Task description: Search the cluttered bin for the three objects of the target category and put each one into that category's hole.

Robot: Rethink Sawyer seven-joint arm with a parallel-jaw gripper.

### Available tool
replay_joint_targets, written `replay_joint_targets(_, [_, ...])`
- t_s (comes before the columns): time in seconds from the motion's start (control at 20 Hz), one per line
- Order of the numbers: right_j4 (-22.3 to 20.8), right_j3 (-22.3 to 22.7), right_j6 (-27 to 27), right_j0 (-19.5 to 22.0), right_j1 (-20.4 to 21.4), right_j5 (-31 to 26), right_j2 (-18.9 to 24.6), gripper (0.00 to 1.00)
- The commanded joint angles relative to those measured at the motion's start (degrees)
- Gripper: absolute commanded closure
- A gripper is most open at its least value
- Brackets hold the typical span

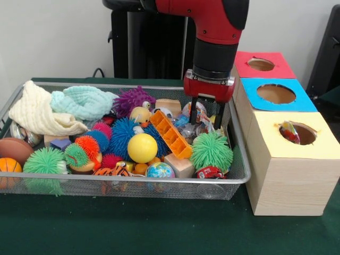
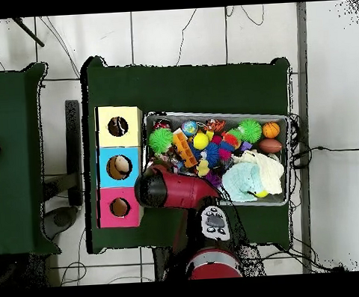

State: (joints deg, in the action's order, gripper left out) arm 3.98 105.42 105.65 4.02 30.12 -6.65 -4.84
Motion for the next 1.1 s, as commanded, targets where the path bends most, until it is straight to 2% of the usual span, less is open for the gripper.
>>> replay_joint_targets(0.05, [0.4, 0.6, 7.1, -0.7, -4.4, -10.7, -1.4, 0.0])
replay_joint_targets(0.1, [0.3, 0.6, 7.1, -0.7, -4.4, -10.4, -1.3, 0.0])
replay_joint_targets(0.15, [-0.1, 0.6, 7.3, -1.1, -4.3, -9.7, -1.6, 1.0])
replay_joint_targets(0.35, [-0.7, -0.1, 7.3, -2.5, -4.4, -8.6, -2.6, 1.0])
replay_joint_targets(0.6, [1.8, 0.5, 10.4, -4.6, -3.8, -8.1, -3.1, 1.0])
replay_joint_targets(0.85, [2.7, 0.1, 11.1, -5.5, -2.6, -7.7, -3.5, 1.0])
replay_joint_targets(0.95, [2.3, 1.6, 9.9, -3.7, 0.2, -7.8, -1.5, 1.0])
replay_joint_targets(1.05, [1.2, 5.3, 7.4, 1.6, 5.0, -7.0, 2.6, 1.0])
replay_joint_targets(1.1, [1.2, 6.0, 6.7, 2.7, 7.4, -7.9, 3.7, 1.0])
